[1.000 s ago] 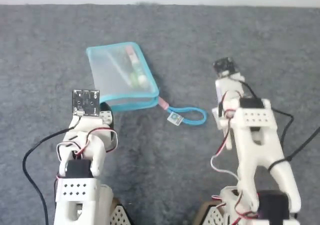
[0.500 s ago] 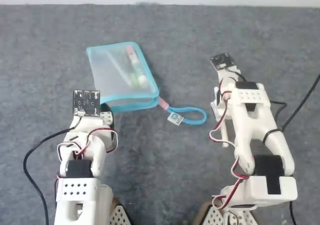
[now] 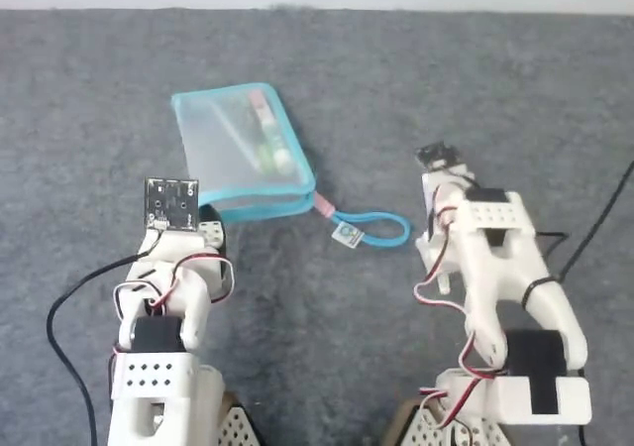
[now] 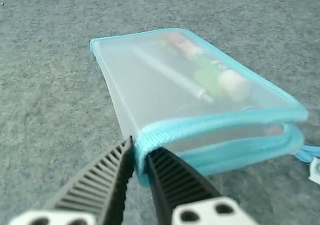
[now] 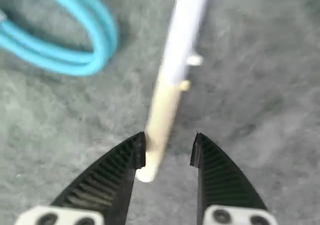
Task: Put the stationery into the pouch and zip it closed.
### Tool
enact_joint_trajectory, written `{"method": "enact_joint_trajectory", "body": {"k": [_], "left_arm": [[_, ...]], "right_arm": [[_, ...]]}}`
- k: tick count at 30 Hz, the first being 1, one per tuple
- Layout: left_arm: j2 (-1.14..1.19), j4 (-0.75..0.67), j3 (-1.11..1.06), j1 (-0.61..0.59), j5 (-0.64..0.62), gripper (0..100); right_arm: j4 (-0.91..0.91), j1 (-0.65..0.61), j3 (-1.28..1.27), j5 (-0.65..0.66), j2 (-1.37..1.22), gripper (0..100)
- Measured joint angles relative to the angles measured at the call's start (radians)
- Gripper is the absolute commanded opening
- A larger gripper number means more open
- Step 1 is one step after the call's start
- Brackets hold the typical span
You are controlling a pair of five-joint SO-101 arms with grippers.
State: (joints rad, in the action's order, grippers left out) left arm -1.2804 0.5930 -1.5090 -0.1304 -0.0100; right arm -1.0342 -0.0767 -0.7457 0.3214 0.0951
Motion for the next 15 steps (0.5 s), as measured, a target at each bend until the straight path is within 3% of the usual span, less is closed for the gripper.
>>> {"method": "enact_joint_trajectory", "body": {"k": [5, 9, 15], "left_arm": [[0.0, 0.0, 0.0, 0.0, 0.0, 1], [0.0, 0.0, 0.0, 0.0, 0.0, 1], [0.0, 0.0, 0.0, 0.0, 0.0, 1]], "right_arm": [[0.025, -0.023, -0.032, 0.002, 0.002, 12.3], [0.052, -0.015, -0.051, 0.002, 0.005, 0.0], [0.043, 0.046, -0.052, 0.005, 0.032, 0.7]]}}
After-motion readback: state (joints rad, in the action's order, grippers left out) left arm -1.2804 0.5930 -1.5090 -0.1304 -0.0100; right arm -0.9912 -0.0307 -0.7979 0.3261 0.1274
